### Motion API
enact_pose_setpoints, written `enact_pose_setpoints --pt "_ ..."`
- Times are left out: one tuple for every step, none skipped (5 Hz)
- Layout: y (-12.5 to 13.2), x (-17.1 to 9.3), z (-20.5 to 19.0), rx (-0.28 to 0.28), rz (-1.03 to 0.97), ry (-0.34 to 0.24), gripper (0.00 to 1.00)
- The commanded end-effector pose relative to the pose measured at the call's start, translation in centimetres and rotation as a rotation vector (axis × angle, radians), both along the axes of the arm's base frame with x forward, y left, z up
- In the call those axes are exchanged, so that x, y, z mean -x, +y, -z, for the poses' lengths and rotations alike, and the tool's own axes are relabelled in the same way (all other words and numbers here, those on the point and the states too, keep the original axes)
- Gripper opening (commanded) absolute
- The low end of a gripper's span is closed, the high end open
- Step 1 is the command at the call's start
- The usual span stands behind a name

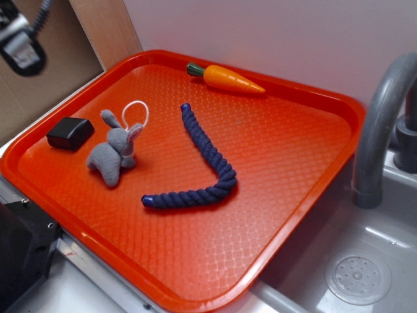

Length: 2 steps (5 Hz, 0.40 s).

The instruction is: Grab the blue rope.

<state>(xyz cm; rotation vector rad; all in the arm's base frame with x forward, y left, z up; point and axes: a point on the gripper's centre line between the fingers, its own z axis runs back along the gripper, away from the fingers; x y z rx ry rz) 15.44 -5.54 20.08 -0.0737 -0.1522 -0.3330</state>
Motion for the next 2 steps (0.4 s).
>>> enact_pose_setpoints --pt "-4.3 -2.6 5.1 -0.025 0.254 0.021 1.00" --pt "-6.0 -2.9 8.0 -0.061 0.306 0.048 1.00"
